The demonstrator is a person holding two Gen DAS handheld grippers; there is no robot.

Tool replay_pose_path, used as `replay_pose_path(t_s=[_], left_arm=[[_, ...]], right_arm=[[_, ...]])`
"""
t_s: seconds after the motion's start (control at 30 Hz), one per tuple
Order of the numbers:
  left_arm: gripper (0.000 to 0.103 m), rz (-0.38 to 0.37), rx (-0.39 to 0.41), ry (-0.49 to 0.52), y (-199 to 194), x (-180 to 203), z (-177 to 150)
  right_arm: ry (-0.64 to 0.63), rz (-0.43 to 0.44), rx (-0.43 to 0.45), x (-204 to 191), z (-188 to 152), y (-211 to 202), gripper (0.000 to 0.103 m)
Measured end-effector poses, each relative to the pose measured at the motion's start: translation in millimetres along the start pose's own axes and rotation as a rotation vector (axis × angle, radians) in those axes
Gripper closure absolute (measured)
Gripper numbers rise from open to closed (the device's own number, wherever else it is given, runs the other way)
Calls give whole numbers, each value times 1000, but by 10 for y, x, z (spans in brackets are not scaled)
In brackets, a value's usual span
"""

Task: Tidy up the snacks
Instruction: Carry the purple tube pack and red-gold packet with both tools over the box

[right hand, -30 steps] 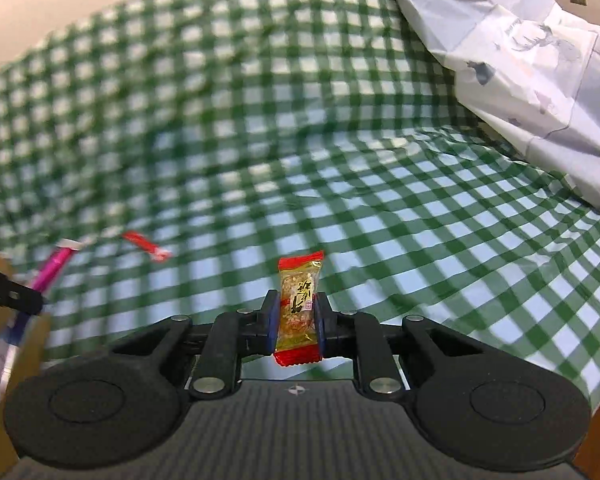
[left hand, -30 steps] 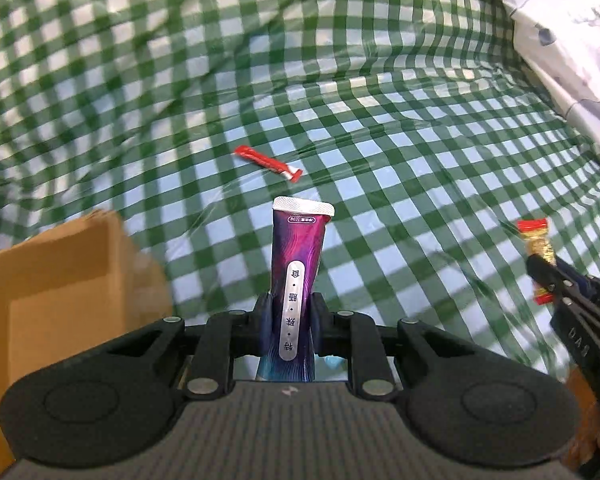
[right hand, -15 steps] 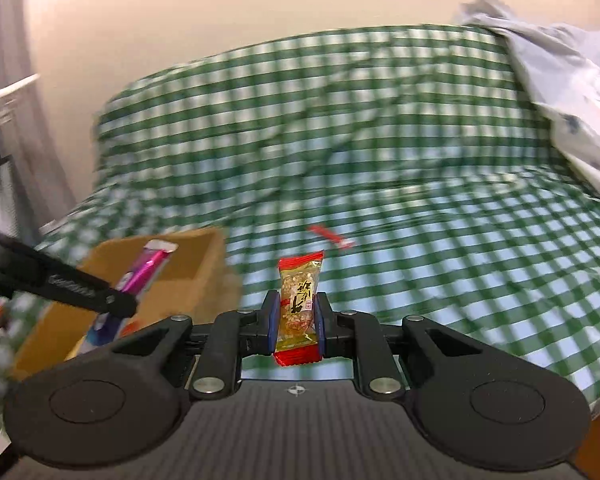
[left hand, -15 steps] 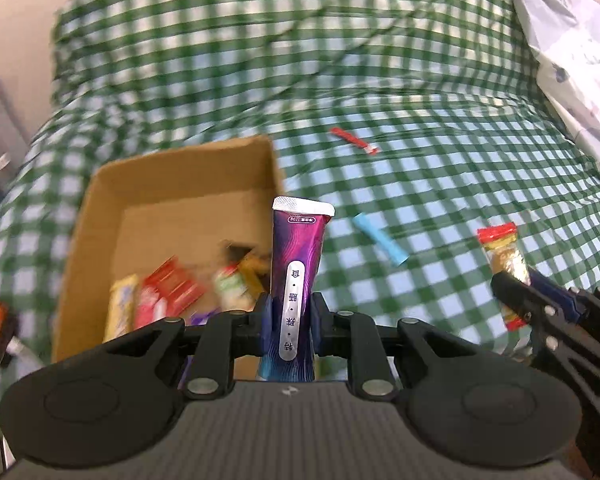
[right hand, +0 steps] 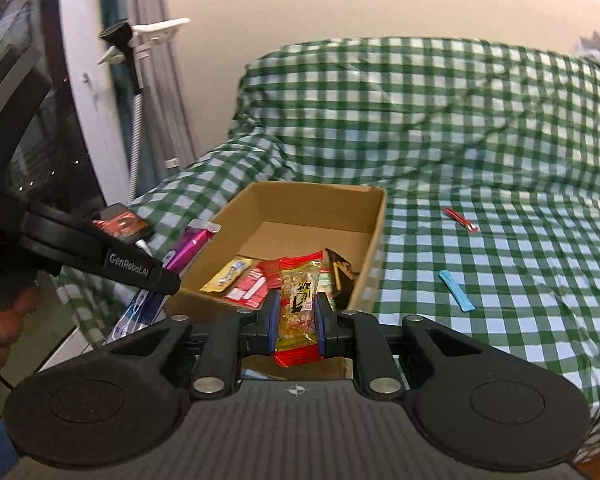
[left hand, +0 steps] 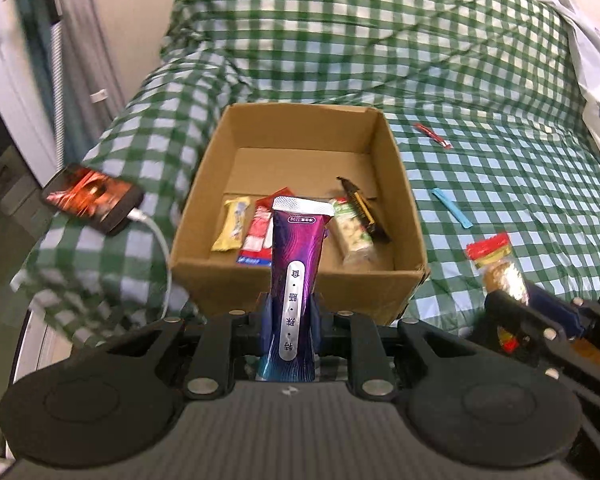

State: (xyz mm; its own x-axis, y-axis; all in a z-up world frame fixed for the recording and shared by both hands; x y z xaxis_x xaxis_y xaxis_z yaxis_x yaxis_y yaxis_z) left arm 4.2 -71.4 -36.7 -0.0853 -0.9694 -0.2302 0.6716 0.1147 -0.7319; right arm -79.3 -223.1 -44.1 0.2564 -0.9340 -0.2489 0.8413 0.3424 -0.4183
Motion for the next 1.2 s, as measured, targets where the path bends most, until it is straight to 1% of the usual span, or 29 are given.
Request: replay_pose_path(t_s=[0.13, 0.23, 0.37, 0.53, 0.9, 1.2], left_arm=[[81, -19, -4, -16, -45, -83, -121], [81, -37, -2, -22, -51, -106, -145], [81, -52, 5, -28, -37, -115, -161], [81, -71, -12, -36, 20, -116, -195], [81, -69, -23, -58, 80, -140, -180], [81, -67, -28, -57, 124, -137, -170]], right_arm=[[-34, -8, 0, -137, 16, -49, 84], [-55, -18, 2, -210, 21, -72, 84], [-60, -29, -10, -247, -5, -80, 84], [-66, -42, -33, -254, -32, -80, 84], [-72, -46, -81, -247, -60, 64, 84], [-49, -51, -108, -178, -78, 143, 84]])
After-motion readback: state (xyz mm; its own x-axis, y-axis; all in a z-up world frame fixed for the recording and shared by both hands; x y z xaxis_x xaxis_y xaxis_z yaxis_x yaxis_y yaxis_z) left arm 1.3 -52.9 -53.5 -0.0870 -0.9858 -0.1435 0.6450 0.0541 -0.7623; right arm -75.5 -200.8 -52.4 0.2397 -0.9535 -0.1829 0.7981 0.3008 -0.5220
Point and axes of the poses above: each gripper's, at about its wrist camera, not at the fingertips, and y roughly the way its jaws point, x to its right, z to its top, the point moved 4 cm from there along y, roughly the way its jaws point, and after that the axes turned 11 degrees about z, right-handed, at the moved point
